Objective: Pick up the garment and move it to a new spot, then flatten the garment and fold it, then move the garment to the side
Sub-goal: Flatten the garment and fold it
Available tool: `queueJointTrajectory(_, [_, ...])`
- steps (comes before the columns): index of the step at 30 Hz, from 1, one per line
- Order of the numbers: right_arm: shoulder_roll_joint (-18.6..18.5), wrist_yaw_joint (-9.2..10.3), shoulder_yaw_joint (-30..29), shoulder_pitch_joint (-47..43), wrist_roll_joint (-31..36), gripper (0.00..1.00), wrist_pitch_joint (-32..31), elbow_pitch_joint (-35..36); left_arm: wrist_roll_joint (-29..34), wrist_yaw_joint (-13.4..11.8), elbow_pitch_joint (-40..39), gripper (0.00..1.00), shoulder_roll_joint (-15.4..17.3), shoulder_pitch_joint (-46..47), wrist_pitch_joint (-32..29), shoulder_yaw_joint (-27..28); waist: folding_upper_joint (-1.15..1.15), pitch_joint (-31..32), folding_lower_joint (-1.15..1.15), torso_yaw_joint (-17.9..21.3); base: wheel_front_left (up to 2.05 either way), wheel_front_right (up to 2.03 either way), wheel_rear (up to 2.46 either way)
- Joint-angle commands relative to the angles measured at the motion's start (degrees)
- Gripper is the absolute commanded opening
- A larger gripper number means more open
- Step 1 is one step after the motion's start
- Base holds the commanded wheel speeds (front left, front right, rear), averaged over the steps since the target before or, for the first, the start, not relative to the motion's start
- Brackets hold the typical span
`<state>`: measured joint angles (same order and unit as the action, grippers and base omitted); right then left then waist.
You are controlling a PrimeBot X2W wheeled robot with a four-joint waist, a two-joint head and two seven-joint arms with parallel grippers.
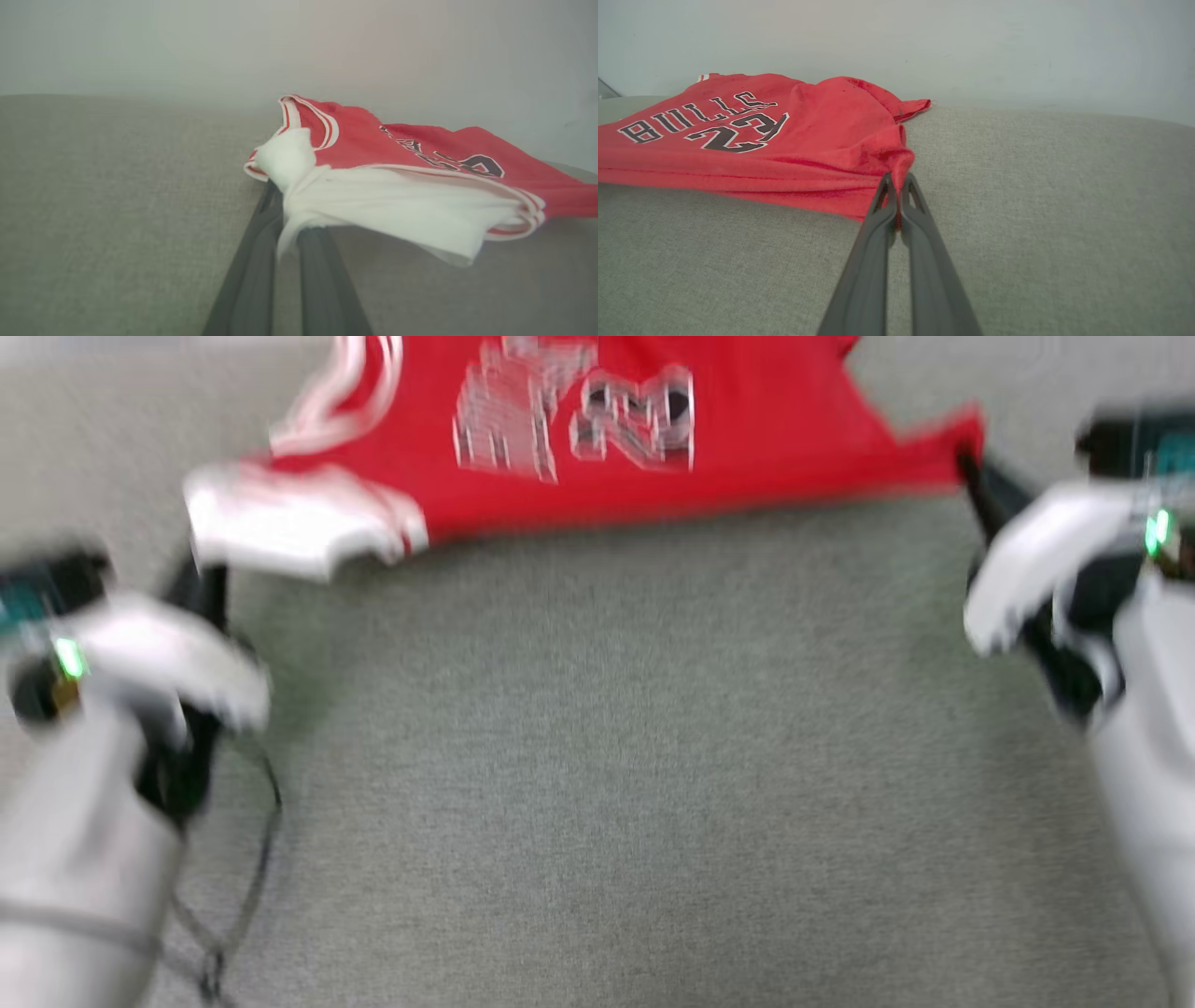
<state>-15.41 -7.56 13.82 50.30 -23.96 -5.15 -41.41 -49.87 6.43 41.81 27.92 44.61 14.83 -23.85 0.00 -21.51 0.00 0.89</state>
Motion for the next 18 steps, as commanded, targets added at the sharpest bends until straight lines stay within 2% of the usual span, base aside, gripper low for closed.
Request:
queueJointTrajectory(1, [-2.5,0.14,-0.8,-5.3,-0.9,0.00,0.1,1.9,-0.4,-1.6,-2.1,0.00,1.1,-6.1,0.5,1.3,0.00,5.9,0.00,0.4,0.00,0.00,0.00])
queueJointTrajectory(4, [-4.0,0.20,-1.8,-13.6,-2.1,0.00,-0.8,5.6,0.0,-4.3,-7.6,0.00,1.1,-15.1,0.5,1.8,0.00,9.2,0.00,0.0,0.00,0.00,0.00])
queueJointTrajectory(8, [-5.0,0.23,-4.5,-24.5,-2.9,0.00,-2.9,10.6,0.5,-9.7,-15.2,0.00,3.0,-26.7,0.3,2.0,0.00,13.3,0.00,0.1,0.00,0.00,0.00])
queueJointTrajectory(14, [-2.9,0.42,-9.0,-40.9,-1.7,0.00,-7.8,20.4,-1.5,-17.7,-28.6,0.00,5.6,-43.1,-2.8,2.8,0.00,17.8,0.00,-0.3,0.00,0.00,0.00])
queueJointTrajectory(15, [-2.9,0.42,-9.0,-40.9,-1.7,0.00,-7.8,20.4,-1.5,-17.7,-28.6,0.00,5.6,-43.1,-2.8,2.8,0.00,17.8,0.00,-0.3,0.00,0.00,0.00])
queueJointTrajectory(16, [-1.7,0.41,-10.0,-45.7,-1.0,0.00,-10.3,23.9,-2.2,-20.0,-33.6,0.00,6.4,-47.6,-3.9,3.0,0.00,18.1,0.00,-0.3,0.00,0.00,0.00])
queueJointTrajectory(18, [-0.8,0.40,-11.3,-49.6,0.5,0.00,-12.4,27.3,-2.9,-22.0,-38.1,0.00,6.8,-51.5,-5.0,3.1,0.00,18.0,0.00,-0.5,0.00,0.00,0.00])
